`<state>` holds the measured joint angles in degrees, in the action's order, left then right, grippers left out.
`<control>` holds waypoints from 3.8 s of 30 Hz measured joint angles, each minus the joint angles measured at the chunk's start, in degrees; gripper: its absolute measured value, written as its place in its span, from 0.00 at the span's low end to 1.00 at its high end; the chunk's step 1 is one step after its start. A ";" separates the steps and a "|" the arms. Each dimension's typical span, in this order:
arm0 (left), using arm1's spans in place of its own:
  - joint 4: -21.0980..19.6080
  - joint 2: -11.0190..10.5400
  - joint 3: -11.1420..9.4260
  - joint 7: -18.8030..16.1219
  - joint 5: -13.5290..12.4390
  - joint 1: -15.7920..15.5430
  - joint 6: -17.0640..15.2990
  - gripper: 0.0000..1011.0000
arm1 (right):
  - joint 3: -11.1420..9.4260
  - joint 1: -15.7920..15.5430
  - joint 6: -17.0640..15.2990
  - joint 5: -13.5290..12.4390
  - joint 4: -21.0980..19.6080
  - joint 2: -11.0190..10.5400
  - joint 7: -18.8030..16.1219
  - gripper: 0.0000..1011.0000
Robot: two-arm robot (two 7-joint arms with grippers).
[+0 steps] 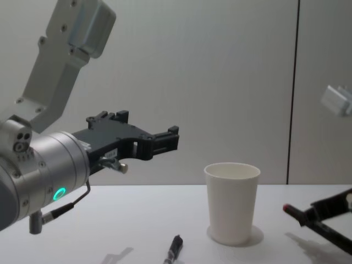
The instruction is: Place the pen into the pen holder.
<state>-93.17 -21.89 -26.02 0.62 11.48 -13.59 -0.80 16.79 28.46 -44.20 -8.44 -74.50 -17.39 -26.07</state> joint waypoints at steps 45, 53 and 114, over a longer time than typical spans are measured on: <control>0.00 0.00 0.00 0.00 0.00 0.00 0.00 0.99 | 0.70 -5.58 40.49 -0.32 -7.30 -0.73 2.89 0.18; 0.00 0.00 0.00 0.00 0.00 0.00 0.00 0.99 | 0.96 -3.15 51.69 -1.04 -2.32 0.67 -0.27 0.18; 0.00 0.00 0.00 0.00 0.00 0.00 0.00 0.99 | 2.64 23.66 87.00 -19.07 56.06 14.74 -27.61 0.28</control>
<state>-93.18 -21.89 -26.02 0.63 11.48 -13.58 -0.80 19.43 52.11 42.80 -27.50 -18.44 -2.65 -53.68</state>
